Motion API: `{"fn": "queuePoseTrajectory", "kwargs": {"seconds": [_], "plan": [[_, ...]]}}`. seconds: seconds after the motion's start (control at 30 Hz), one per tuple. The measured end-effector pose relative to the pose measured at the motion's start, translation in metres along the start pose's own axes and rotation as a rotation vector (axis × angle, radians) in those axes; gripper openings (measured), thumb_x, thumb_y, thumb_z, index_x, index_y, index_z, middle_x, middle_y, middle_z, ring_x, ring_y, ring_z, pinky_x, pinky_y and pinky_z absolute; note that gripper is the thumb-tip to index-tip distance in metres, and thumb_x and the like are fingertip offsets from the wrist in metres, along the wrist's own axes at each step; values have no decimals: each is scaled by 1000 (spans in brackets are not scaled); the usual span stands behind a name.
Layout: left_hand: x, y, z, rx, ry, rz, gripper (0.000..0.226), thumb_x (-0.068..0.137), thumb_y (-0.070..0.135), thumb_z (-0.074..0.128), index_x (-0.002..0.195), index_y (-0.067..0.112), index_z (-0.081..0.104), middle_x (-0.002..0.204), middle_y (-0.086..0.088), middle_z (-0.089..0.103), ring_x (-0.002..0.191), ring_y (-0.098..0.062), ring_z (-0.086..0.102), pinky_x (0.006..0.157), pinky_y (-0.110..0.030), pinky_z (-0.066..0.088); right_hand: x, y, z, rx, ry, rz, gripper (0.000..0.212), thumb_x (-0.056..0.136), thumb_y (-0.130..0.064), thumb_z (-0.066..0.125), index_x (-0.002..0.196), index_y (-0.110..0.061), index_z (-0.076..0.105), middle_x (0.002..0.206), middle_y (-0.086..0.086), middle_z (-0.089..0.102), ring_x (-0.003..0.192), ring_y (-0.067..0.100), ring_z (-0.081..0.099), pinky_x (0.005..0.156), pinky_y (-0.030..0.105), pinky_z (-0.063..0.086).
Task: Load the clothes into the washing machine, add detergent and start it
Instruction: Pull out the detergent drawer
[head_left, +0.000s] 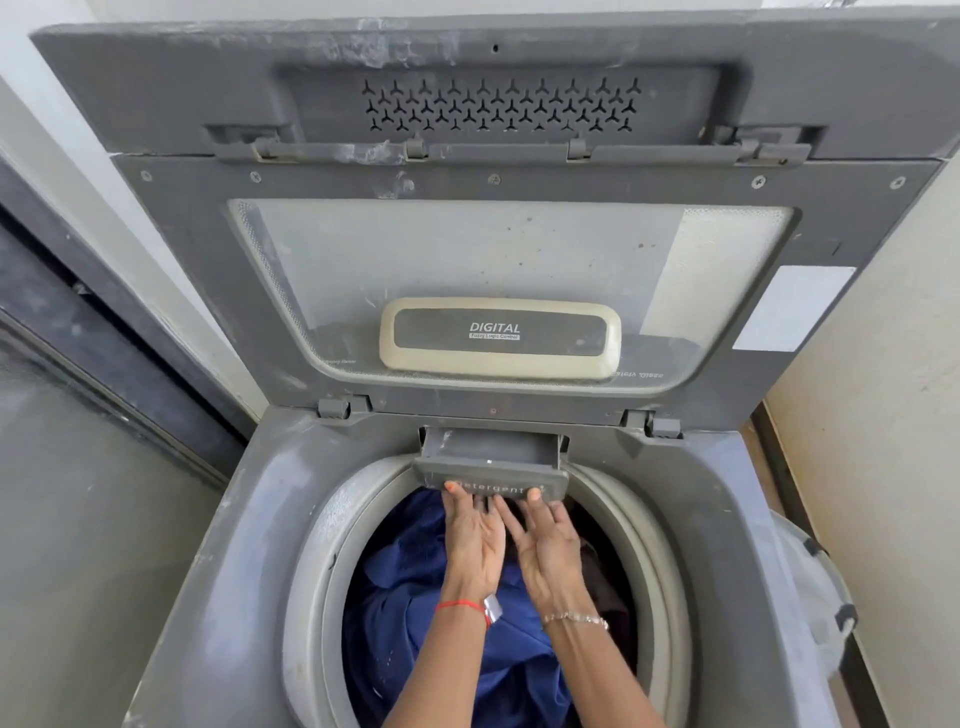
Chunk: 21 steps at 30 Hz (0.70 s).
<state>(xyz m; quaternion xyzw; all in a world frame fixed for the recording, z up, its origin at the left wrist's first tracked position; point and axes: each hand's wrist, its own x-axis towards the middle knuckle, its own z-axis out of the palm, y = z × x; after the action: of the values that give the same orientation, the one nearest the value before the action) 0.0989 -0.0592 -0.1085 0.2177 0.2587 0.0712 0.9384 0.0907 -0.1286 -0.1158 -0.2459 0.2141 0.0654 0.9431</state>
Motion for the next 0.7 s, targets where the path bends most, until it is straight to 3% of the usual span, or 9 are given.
{"fn": "queuePoseTrajectory", "kwargs": {"seconds": [0.13,0.23,0.3,0.4,0.47,0.53,0.63,0.7], "plan": [[-8,4,-6,11,9,-38,31,101,29,28,119,16,49,114,-4,57,103,-12,55,74,-17,57,-8,2,-6,24,-25,40,48,59,-13,76,102,-6,57,99,11,61,103,25,57,72,35,59],[-15,2,-6,3,34,-68,40,100,33,28,133,13,40,124,-7,52,104,-12,53,81,-19,54,-12,-3,-8,12,-21,44,32,79,-7,61,110,-5,55,108,12,61,109,27,57,74,33,59],[-24,2,-8,-12,50,-107,48,100,35,28,141,12,32,138,-8,43,113,-14,49,100,-25,41,-19,-6,-13,-9,-21,54,19,87,-5,52,105,-4,56,104,13,63,105,26,59,73,31,59],[-31,9,-5,-32,71,-148,50,101,33,28,145,10,28,150,-10,32,135,-19,35,116,-35,23,-27,-12,-8,-26,-16,84,26,79,-8,59,104,-3,57,101,14,63,102,25,60,70,29,59],[-36,14,0,-14,114,-173,49,102,31,28,145,7,27,153,-12,26,142,-22,25,119,-37,18,-29,-17,-7,-30,22,105,26,72,-9,62,97,-2,57,99,16,62,99,26,60,69,27,59],[-40,19,2,23,183,-192,48,103,25,28,146,3,24,155,-14,21,144,-24,20,119,-36,16,-33,-20,-8,-61,82,128,14,78,-3,60,92,-2,55,98,19,60,95,26,60,67,27,60],[-45,30,1,107,266,-213,46,103,17,29,146,2,23,154,-15,24,144,-25,21,118,-36,17,-43,-29,-12,-147,170,168,21,92,2,47,112,7,50,102,23,58,92,28,60,64,26,58],[-50,36,1,185,286,-245,45,103,12,28,147,4,21,153,-16,26,143,-26,21,118,-35,18,-53,-38,-12,-199,200,180,31,94,4,44,123,13,44,108,26,56,102,35,58,75,30,57]]}}
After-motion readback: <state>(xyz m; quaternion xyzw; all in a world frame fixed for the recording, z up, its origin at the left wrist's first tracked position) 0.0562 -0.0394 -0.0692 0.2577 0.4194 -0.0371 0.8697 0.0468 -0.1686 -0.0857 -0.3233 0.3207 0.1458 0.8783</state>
